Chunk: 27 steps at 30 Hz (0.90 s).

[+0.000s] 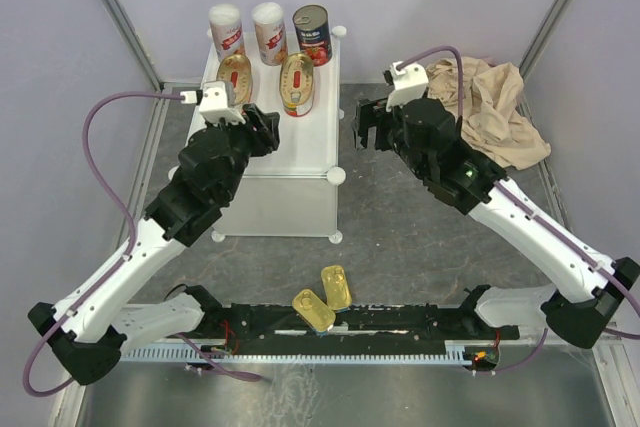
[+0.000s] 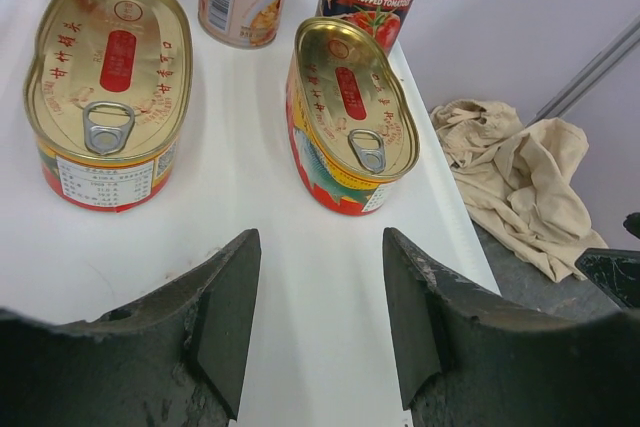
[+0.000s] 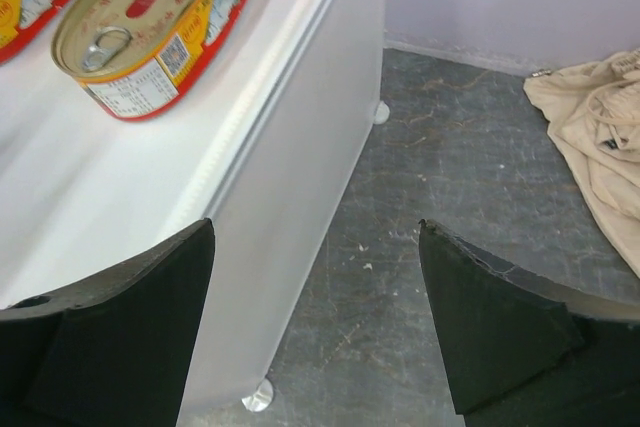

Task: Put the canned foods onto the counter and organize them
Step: Pick up the canned food from the center of the board.

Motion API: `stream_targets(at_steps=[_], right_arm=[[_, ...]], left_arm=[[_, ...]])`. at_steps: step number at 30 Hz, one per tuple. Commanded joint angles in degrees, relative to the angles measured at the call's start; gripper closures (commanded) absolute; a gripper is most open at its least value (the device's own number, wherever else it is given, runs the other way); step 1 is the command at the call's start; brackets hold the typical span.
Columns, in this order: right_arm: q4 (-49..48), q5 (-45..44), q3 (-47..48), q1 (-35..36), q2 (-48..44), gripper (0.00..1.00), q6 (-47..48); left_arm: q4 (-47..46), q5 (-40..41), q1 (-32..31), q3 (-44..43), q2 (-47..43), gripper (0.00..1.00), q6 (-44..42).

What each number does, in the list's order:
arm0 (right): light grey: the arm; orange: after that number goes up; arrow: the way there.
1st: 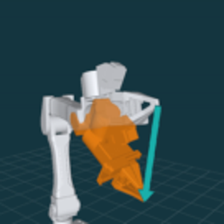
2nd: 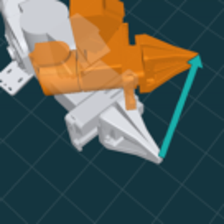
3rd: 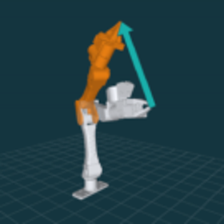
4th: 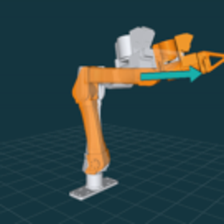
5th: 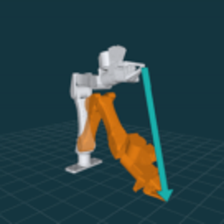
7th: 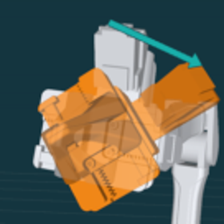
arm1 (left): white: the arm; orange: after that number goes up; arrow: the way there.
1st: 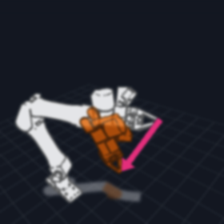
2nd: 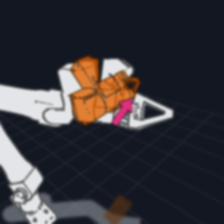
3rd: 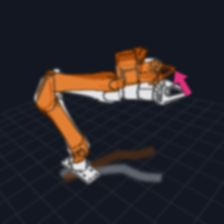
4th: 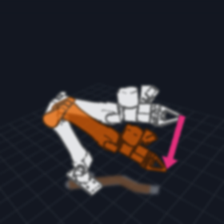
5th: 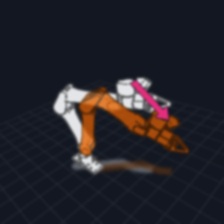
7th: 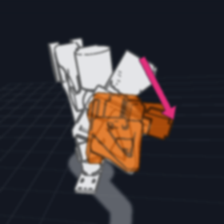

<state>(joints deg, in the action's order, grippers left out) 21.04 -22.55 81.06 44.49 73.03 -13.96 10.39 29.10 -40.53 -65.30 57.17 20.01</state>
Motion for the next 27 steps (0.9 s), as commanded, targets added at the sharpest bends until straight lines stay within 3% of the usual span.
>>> stream_targets(at_steps=[1,20,27], right_arm=[[0.65,-2.73,-2.73,-0.28,-4.72,0.09,-1.43],[3.72,-6.74,-17.17,-0.28,-16.00,0.08,-4.25],[3.84,-4.04,-23.59,-0.28,-20.04,0.08,-6.28]], left_arm=[[0.38,2.13,-0.47,-2.42,-2.58,0.41,-1.79],[0.58,2.86,-0.69,-2.36,-7.14,0.42,-2.14],[-0.83,3.05,-0.68,-1.43,-8.92,0.42,-2.43]])
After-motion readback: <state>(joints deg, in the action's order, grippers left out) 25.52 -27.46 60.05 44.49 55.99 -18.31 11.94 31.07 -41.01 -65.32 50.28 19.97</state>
